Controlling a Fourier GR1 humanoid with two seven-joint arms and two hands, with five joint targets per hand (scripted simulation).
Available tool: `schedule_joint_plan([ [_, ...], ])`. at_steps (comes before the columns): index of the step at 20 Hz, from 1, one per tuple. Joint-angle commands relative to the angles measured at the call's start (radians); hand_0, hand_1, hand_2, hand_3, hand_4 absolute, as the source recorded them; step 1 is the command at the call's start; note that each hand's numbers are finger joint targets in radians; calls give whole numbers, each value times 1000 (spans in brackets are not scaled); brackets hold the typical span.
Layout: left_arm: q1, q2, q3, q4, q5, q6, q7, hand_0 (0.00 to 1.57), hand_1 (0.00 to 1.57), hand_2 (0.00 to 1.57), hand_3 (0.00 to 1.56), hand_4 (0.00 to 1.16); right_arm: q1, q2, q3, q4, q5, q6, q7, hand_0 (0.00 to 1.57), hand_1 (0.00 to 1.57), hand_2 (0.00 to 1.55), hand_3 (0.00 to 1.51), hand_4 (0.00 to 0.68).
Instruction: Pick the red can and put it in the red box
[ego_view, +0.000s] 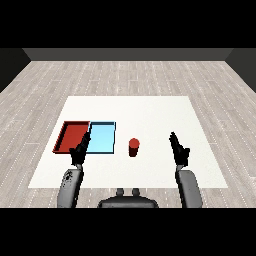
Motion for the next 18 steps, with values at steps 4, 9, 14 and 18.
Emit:
schedule_joint_plan([
  [4,3,2,7,-21,6,-23,-20,0,0,0,0,0,137,3,-1,-124,-33,58,-42,0,0,0,0,0],
  [9,-56,-39,40,-106,68,-34,-313,0,0,0,0,0,132,21,14,-223,-114,139,-258,0,0,0,0,0],
  [14,42,-28,57,-98,93,-86,-450,0,0,0,0,0,243,24,1,-183,-127,197,-413,0,0,0,0,0],
  [18,29,-15,67,-8,106,-130,-508,0,0,0,0,0,210,39,3,-195,-115,182,-380,0,0,0,0,0],
])
